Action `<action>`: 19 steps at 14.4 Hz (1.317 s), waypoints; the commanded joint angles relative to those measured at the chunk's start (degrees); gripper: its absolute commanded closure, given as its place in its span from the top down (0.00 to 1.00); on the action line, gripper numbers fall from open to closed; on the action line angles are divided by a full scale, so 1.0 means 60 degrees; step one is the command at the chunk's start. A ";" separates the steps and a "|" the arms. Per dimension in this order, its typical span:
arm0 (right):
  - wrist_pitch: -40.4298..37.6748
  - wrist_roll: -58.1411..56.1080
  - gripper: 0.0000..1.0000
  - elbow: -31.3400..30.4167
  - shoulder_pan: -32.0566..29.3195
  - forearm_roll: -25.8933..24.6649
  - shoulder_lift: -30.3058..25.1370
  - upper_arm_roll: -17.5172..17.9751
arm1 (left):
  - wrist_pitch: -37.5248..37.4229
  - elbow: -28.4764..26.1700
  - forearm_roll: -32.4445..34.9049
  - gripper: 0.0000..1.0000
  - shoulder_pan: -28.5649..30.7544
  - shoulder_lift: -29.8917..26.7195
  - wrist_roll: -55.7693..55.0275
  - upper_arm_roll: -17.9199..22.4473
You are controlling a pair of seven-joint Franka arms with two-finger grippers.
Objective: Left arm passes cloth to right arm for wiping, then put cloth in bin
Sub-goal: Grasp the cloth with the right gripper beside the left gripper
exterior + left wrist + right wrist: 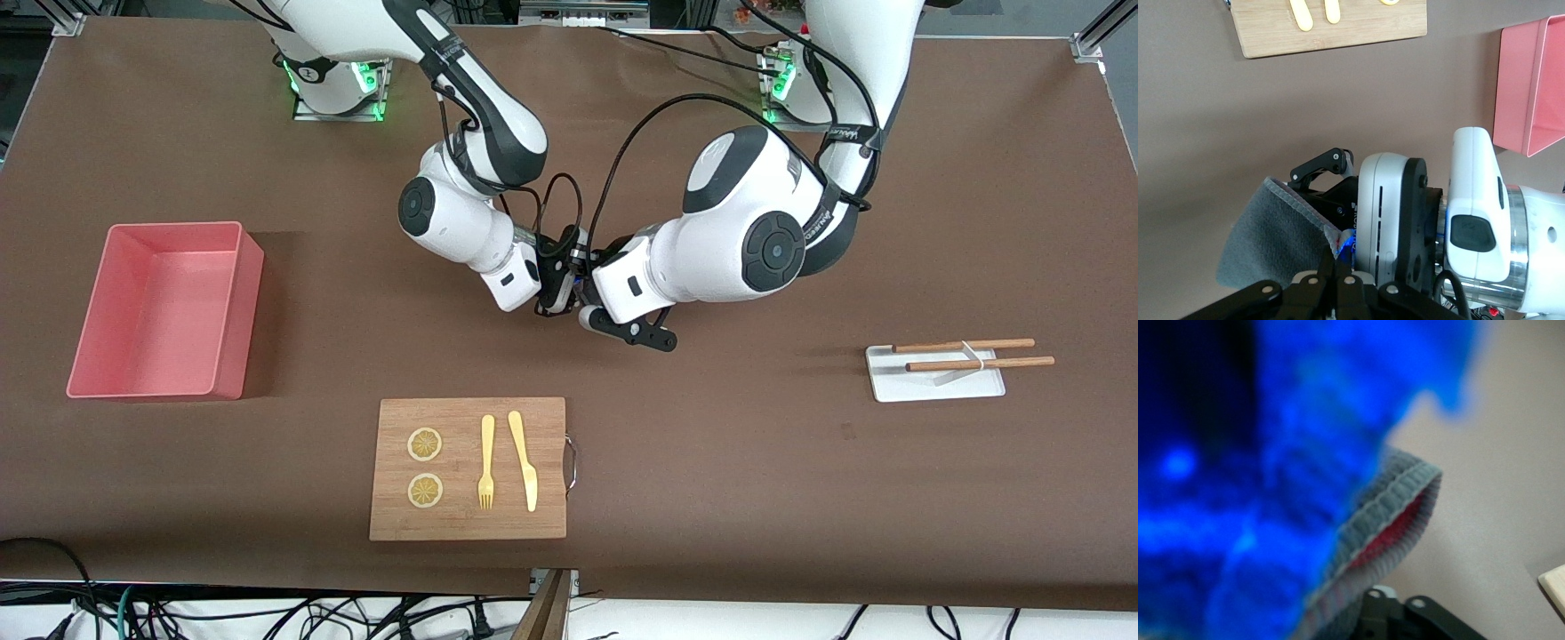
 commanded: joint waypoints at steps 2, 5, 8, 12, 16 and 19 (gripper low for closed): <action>-0.0328 -0.0041 0.00 0.0029 -0.0261 -0.0226 -0.0255 -0.0062 | -0.0150 -0.0002 0.0064 0.00 0.0096 -0.0094 0.0282 0.0016; -0.1062 -0.0011 0.00 0.0029 -0.0497 -0.0256 -0.0432 -0.0120 | -0.0150 -0.0002 0.0064 0.00 0.0110 -0.0094 0.0283 0.0016; -0.1502 0.0032 0.00 0.0073 -0.0497 -0.0563 -0.0475 -0.0413 | -0.0150 0.0013 0.0064 0.00 0.0140 -0.0094 0.0283 0.0016; -0.2029 0.0061 0.00 0.0058 -0.0702 -0.0709 -0.0563 -0.0487 | -0.0150 0.0013 0.0049 0.00 0.0140 -0.0094 0.0283 0.0016; -0.2528 0.0106 0.00 0.0043 -0.0790 -0.1178 -0.0695 -0.0663 | -0.0165 0.0013 0.0063 0.39 0.0140 -0.0108 0.0283 0.0016; -0.2995 0.0120 0.00 0.0058 -0.0790 -0.1237 -0.0900 -0.0926 | -0.0209 0.0013 0.0108 1.00 0.0140 -0.0108 0.0283 0.0030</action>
